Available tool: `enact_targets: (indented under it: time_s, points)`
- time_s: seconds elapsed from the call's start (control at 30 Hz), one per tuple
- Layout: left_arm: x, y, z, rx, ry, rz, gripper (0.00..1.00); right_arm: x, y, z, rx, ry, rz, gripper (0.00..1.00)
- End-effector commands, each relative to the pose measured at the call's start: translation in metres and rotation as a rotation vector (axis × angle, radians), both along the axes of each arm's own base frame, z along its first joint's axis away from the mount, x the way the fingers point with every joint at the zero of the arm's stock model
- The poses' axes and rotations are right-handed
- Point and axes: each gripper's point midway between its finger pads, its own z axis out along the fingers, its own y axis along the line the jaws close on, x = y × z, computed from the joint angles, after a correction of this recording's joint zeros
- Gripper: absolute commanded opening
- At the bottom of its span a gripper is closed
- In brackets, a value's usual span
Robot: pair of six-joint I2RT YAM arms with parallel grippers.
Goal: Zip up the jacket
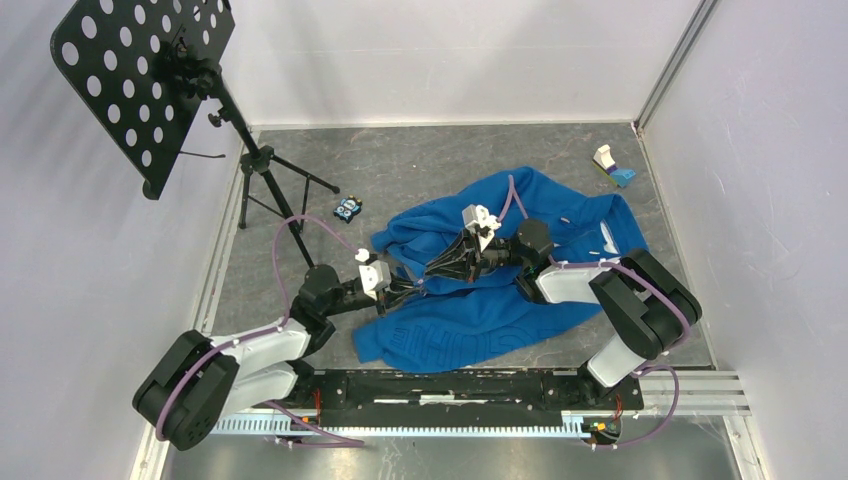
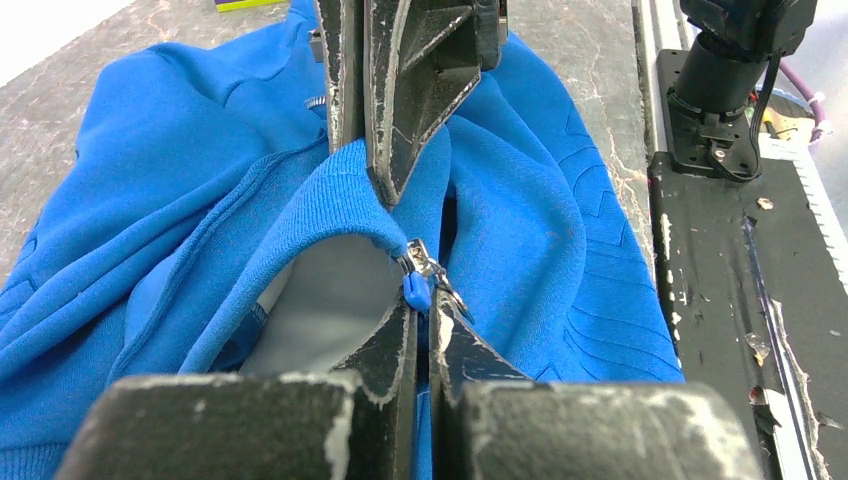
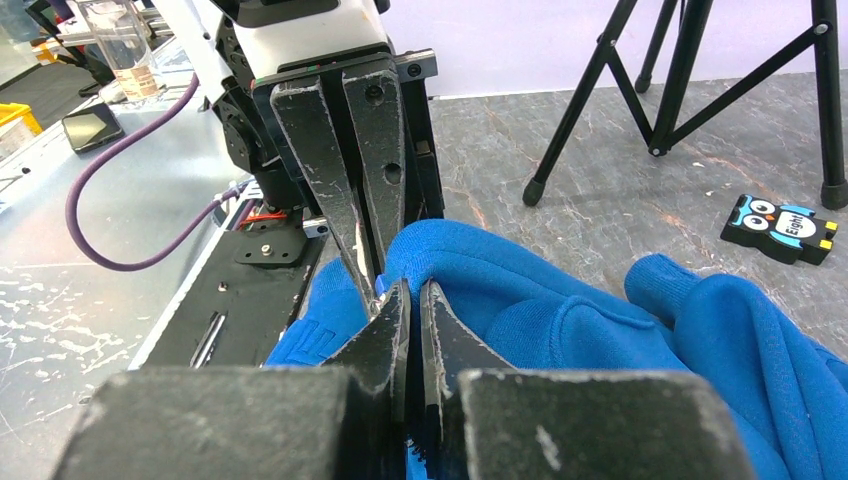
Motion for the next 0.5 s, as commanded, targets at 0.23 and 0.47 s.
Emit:
enact_targets:
  time_s: [0.23,0.47]
  points:
    - [0.014,-0.005,0.025,-0.025,-0.089,0.009,0.02,-0.008,0.009,0.02,0.05,-0.069,0.048,0.0]
    - [0.016,-0.01,0.03,-0.042,-0.078,-0.009,0.02,-0.013,0.014,0.02,0.05,-0.062,0.06,0.0]
